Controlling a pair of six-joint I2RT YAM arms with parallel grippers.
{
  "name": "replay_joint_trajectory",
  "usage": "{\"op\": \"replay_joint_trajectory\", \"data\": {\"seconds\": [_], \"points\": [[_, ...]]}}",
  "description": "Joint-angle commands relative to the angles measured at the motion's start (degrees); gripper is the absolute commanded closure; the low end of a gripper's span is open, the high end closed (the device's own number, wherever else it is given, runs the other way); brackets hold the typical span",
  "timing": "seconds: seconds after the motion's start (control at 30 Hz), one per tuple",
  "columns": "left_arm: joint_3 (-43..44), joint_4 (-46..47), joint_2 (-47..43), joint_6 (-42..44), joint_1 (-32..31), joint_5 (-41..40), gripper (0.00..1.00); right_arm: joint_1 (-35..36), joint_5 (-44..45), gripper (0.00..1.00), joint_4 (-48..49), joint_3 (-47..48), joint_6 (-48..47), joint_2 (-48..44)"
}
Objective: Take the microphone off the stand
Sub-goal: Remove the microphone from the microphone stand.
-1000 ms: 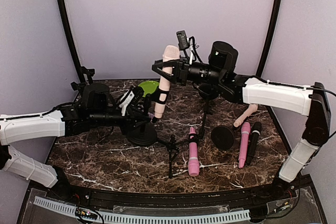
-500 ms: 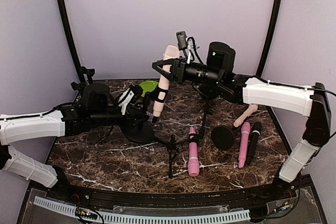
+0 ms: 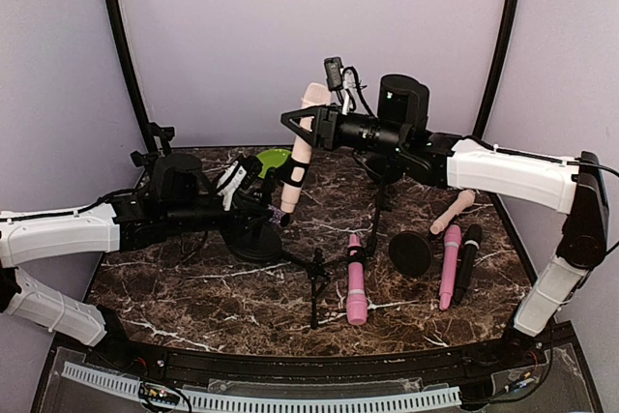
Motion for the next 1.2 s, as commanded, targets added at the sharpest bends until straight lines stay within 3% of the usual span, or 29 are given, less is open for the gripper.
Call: {"op": "replay_joint_trajectory", "data": {"seconds": [0.0, 0.47, 0.67, 0.87, 1.17], "points": [[2.8, 4.0, -1.9, 3.0, -0.6, 1.1, 1.0, -0.8, 1.9, 1.0, -1.6, 2.2, -1.2, 0.3], [2.6, 4.9, -2.8, 4.5, -0.7, 8.9, 1.0, -3.5, -21.6, 1.0, 2.7, 2.9, 0.1, 0.9], [2.6, 5.1, -2.5, 4.7, -0.7, 10.9, 1.0, -3.5, -26.8, 1.0, 5.5, 2.2, 1.2, 1.1], [2.6, 4.9, -2.5, 4.7, -0.7, 9.8, 1.0, -3.6, -23.6, 1.0, 6.4, 1.3, 1.6, 0.5], [2.5, 4.5, -2.6, 4.7, -0.8, 5.5, 1.0, -3.6, -11.6, 1.0, 4.7, 0.7, 4.1, 1.0]]}}
